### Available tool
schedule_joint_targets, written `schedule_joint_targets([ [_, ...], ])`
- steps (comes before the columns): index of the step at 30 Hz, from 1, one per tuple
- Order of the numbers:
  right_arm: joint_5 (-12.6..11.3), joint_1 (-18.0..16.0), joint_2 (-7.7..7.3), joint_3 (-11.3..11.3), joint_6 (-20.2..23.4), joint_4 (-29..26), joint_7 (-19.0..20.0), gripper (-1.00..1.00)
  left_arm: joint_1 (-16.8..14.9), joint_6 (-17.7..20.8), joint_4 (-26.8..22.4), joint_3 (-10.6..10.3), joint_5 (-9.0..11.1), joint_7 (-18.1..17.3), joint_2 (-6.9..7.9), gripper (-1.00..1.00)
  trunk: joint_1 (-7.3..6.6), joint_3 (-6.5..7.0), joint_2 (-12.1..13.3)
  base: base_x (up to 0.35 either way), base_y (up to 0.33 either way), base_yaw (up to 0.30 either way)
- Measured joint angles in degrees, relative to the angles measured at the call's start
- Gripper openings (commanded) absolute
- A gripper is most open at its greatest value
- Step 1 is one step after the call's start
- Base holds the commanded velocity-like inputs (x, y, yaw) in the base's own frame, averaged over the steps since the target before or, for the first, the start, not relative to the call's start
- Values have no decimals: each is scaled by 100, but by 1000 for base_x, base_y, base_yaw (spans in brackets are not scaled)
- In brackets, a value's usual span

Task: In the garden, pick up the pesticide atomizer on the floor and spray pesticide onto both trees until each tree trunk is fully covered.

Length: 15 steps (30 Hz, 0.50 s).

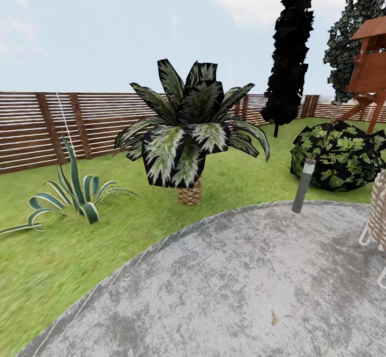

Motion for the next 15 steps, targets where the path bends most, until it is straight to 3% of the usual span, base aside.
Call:
schedule_joint_targets([
  [5, 1, -9, 85, 10, -145, -162, -29, 100, 6, -56, -156, -13, -2, 33, 43, 100, 1, 2, 1, 0, 0, 0],
  [15, 8, -9, 164, 12, 61, -184, -16, 100, 18, -58, 6, 4, 41, 22, -8, 100, 1, 2, 1, 0, 0, 0],
])
